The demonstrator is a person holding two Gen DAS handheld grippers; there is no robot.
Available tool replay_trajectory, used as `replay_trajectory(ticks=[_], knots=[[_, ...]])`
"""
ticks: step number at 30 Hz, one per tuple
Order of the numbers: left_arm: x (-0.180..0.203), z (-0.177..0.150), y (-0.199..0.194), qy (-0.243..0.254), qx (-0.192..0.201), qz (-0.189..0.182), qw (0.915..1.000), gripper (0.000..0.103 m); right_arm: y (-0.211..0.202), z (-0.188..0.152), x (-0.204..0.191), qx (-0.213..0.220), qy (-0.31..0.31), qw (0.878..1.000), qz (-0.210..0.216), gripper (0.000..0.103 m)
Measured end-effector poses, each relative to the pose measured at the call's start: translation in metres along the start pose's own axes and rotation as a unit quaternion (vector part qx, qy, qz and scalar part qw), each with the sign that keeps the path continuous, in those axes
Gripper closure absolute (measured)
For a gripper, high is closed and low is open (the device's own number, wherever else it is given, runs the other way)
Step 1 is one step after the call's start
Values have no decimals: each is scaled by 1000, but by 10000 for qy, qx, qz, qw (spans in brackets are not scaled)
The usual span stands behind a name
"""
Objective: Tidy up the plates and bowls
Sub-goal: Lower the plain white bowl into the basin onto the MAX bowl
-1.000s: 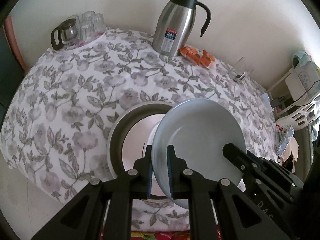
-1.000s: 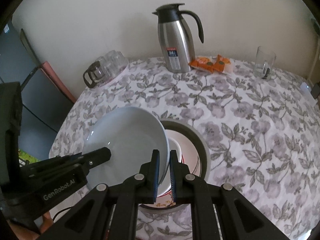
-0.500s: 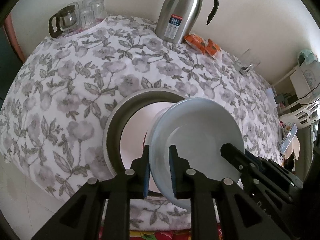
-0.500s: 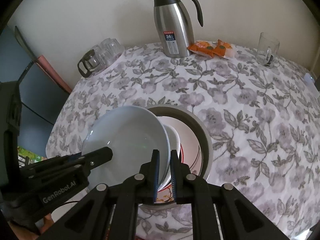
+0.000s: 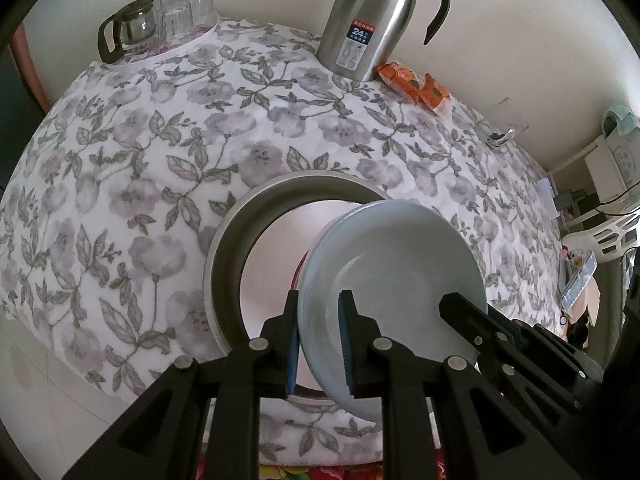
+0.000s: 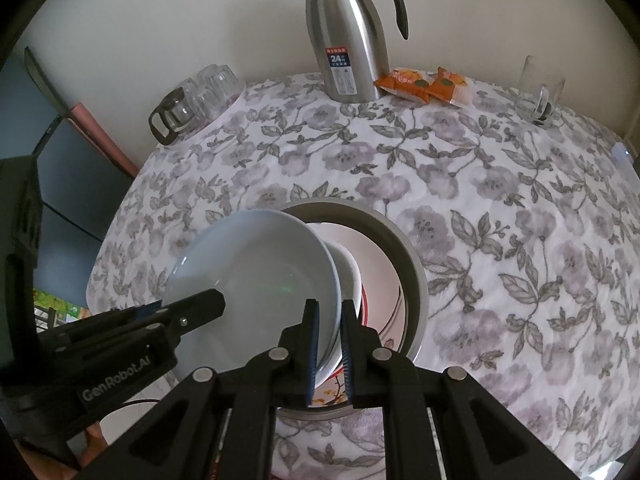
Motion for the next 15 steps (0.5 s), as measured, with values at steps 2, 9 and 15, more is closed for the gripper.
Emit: replay_trajectory(ticks=[2, 9, 15], knots=[[0, 1, 2, -13, -23, -10, 10000, 86, 2, 0, 1, -20, 2, 10000, -23, 89], [0, 4, 6, -9, 0, 12, 10000, 86, 3, 1, 2, 0, -10, 10000, -25, 89], [3, 5, 7, 77, 31, 14, 10000, 86, 3, 2, 4, 6, 21, 10000, -24, 89]])
Point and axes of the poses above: each gripper's, at about its wrist camera, not at the fingertips, and y roughly the way its jaws point, x to its right, z to its top, the point moved 6 cm from there along y, roughly the way its jaws point, and after that the axes turned 13 degrees about -y, right-handed, at the moved point
